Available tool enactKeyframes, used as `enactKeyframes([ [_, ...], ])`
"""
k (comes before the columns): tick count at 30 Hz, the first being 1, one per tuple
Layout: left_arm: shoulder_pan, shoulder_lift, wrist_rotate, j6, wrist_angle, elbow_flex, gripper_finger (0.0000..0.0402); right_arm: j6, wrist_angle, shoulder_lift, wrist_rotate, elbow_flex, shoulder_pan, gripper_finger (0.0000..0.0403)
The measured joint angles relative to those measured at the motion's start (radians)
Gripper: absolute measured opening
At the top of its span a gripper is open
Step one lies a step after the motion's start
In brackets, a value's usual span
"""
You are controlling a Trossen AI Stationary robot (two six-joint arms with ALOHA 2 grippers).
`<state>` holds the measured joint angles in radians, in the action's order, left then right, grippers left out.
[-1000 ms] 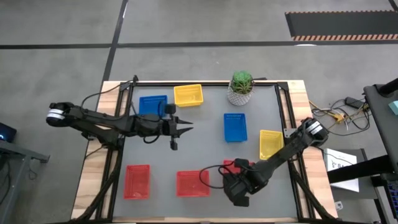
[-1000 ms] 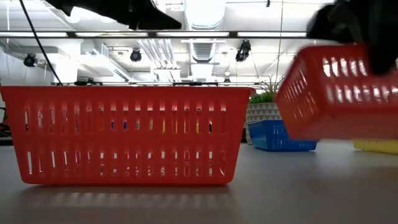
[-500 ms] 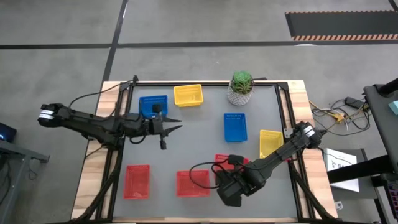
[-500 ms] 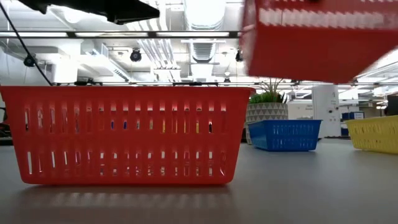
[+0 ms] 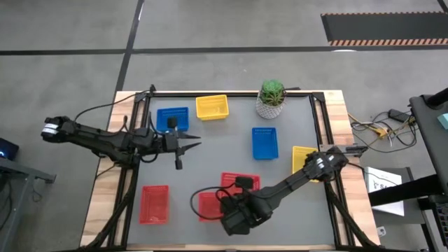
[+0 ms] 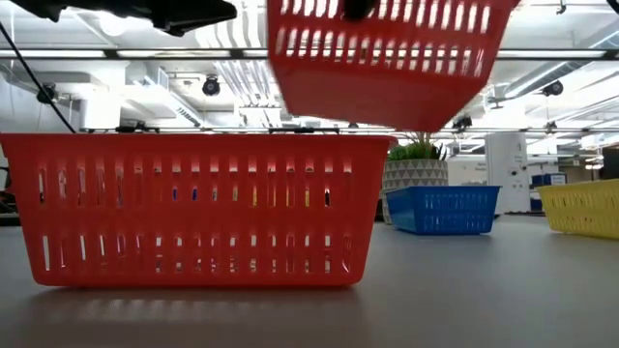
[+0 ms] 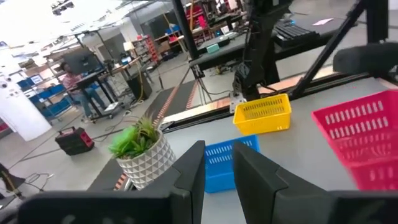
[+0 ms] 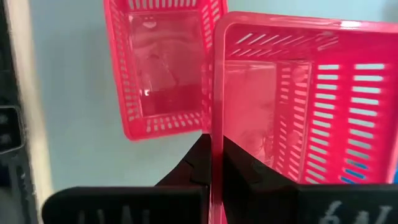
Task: Stack baskets by color
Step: Stack the right red basket on top of the middle red basket
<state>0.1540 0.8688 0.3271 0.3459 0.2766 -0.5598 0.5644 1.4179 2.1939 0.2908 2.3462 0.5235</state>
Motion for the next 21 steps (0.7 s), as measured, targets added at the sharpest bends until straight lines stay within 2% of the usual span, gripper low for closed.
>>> enactKeyframes([
  [6,0.024,-0.003,-0.002,-0.004,-0.041,0.008,0.0063,-0.032,-0.035,0.002,0.025,-0.009,-0.007,0.0009],
  [14,0.033,-0.002,-0.001,-0.019,-0.040,0.010,0.0063,-0.162,-0.290,0.002,0.048,-0.016,-0.007,0.0009],
  [21,0.037,-0.002,-0.001,-0.022,-0.041,0.010,0.0063,-0.132,-0.377,0.002,-0.045,-0.094,-0.011,0.0009],
])
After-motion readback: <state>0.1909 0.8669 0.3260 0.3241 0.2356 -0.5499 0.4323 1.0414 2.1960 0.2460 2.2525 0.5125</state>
